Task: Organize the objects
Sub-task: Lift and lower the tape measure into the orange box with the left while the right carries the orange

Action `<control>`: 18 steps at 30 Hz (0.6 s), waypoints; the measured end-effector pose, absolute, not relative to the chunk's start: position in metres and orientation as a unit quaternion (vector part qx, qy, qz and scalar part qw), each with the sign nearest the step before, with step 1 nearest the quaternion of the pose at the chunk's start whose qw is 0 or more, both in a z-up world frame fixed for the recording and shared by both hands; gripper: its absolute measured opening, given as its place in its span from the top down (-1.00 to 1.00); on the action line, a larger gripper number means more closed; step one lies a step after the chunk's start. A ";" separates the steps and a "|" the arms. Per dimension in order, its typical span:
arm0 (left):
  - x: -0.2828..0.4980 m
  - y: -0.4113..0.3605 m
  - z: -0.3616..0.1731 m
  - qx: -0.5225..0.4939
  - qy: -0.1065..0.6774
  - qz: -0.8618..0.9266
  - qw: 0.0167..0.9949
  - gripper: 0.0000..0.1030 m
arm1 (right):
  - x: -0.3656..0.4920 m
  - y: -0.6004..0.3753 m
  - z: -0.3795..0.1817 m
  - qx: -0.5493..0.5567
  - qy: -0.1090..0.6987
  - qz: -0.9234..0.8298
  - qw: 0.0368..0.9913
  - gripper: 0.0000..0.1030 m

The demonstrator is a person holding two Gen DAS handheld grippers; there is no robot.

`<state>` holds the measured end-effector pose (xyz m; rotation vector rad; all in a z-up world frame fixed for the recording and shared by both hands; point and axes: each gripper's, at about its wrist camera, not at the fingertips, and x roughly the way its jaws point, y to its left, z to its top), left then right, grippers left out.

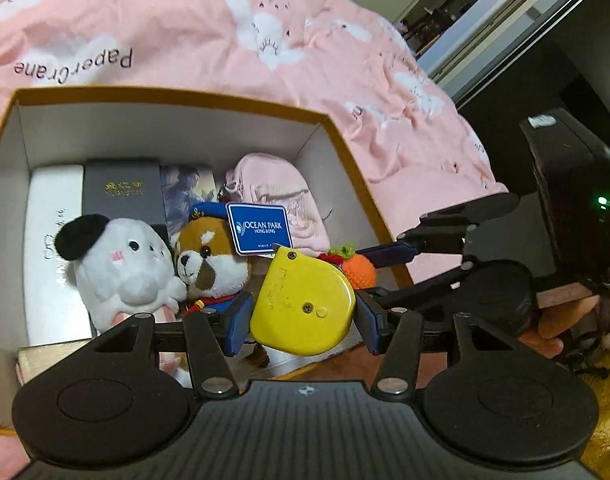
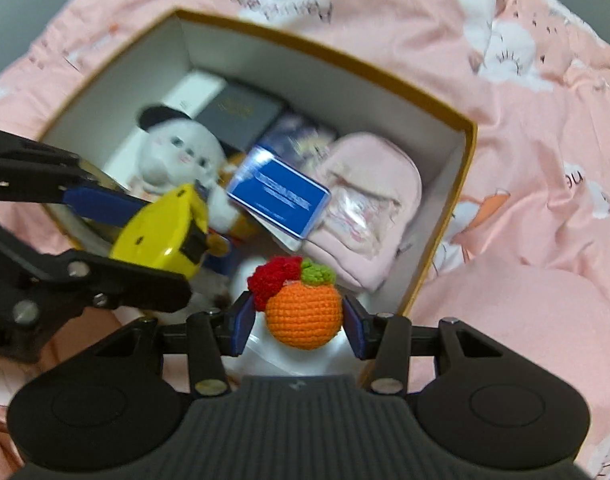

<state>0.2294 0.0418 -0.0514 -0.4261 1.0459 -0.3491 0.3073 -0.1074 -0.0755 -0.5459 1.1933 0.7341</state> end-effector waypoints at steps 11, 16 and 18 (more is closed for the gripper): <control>0.244 0.035 -0.066 -0.198 0.517 -0.169 0.816 -0.20 | 0.301 -0.108 -0.074 -0.292 0.531 0.350 0.714 -0.07; 0.246 0.029 -0.069 -0.180 0.524 -0.166 0.816 -0.21 | 0.287 -0.123 -0.050 -0.289 0.477 0.357 0.749 -0.22; 0.248 0.028 -0.070 -0.172 0.526 -0.162 0.817 -0.21 | 0.282 -0.131 -0.042 -0.280 0.454 0.346 0.772 -0.23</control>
